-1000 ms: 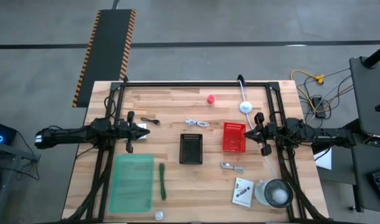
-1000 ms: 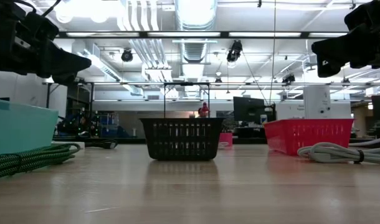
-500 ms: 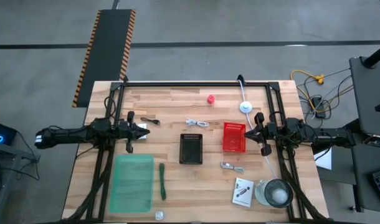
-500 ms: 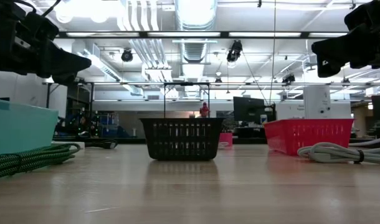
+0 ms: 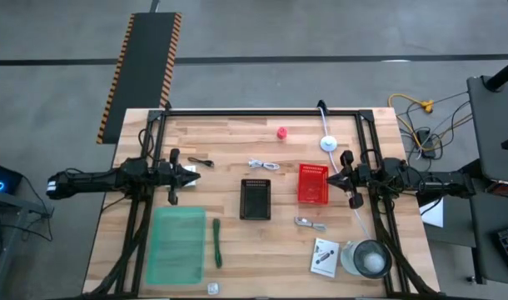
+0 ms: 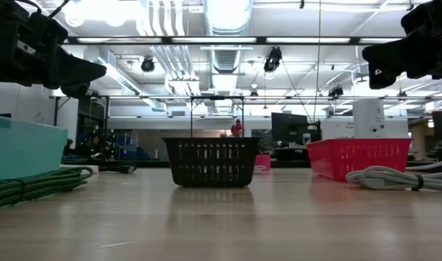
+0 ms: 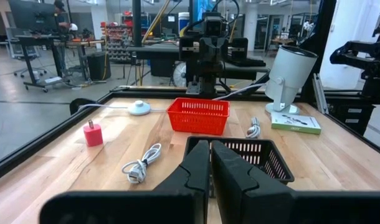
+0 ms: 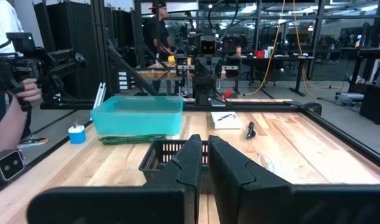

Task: Pick and place items into bin
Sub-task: Put the bottom white charger cable into the green bin

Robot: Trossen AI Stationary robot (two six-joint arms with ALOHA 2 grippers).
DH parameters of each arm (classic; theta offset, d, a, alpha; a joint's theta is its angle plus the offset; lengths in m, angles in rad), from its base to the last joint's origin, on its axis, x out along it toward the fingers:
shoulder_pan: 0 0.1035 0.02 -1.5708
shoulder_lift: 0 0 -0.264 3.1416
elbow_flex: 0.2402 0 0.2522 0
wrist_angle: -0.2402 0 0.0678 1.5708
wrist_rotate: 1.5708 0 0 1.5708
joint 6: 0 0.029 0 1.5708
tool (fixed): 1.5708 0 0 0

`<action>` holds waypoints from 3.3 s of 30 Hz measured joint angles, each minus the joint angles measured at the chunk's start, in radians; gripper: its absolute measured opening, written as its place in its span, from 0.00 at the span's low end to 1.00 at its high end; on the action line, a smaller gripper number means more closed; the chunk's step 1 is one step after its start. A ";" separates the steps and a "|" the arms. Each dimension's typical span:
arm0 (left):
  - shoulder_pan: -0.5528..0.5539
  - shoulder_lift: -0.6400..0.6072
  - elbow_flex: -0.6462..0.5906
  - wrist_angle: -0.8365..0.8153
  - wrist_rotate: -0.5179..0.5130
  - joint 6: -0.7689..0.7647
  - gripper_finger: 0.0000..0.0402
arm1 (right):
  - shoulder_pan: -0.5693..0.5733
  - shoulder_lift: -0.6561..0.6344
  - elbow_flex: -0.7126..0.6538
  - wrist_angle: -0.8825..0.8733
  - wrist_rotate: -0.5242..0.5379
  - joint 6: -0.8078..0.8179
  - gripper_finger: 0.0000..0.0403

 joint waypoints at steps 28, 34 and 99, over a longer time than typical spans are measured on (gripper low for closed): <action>0.000 0.101 0.000 0.206 -0.111 0.112 0.04 | 0.000 0.030 0.000 0.105 0.190 -0.158 0.27; 0.000 0.209 0.000 0.317 -0.111 0.123 0.25 | 0.000 0.128 0.000 0.218 0.191 -0.184 0.49; 0.000 0.611 0.031 0.840 -0.112 0.261 0.52 | 0.361 1.177 0.726 -0.404 0.196 0.414 0.56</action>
